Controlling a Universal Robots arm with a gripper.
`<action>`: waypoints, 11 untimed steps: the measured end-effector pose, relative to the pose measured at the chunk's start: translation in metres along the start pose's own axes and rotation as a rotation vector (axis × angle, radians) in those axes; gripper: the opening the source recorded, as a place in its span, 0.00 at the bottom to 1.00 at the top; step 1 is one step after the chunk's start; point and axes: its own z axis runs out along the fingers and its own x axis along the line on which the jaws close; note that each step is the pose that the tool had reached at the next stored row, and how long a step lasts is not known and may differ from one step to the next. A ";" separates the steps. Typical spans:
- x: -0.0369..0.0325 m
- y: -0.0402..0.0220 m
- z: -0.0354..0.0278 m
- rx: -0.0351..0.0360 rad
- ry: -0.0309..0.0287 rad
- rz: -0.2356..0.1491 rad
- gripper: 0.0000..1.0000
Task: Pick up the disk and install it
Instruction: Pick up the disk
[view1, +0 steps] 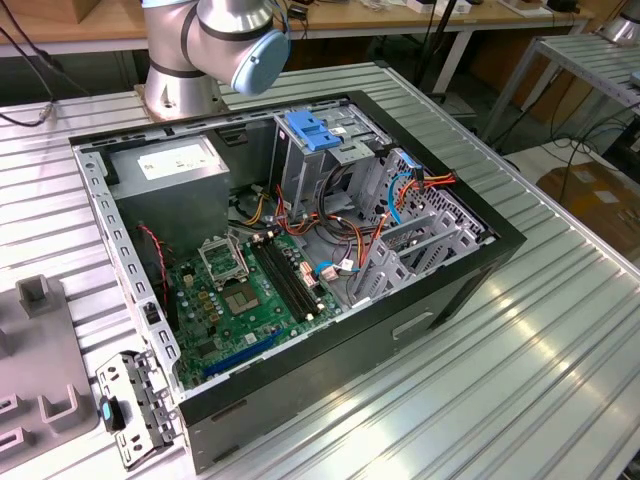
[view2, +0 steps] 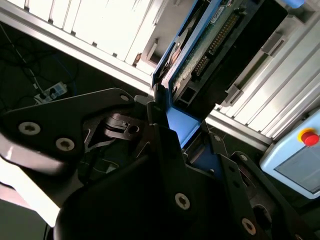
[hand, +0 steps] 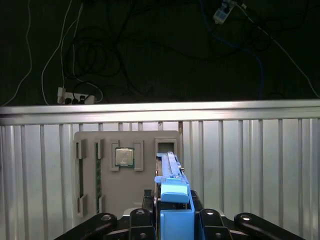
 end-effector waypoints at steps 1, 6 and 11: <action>0.0000 0.0000 -0.0011 -0.0003 0.0001 0.000 0.37; 0.0001 -0.0002 -0.0049 -0.0013 0.0003 0.000 0.37; 0.0002 -0.0003 -0.0080 -0.0024 0.0003 0.000 0.37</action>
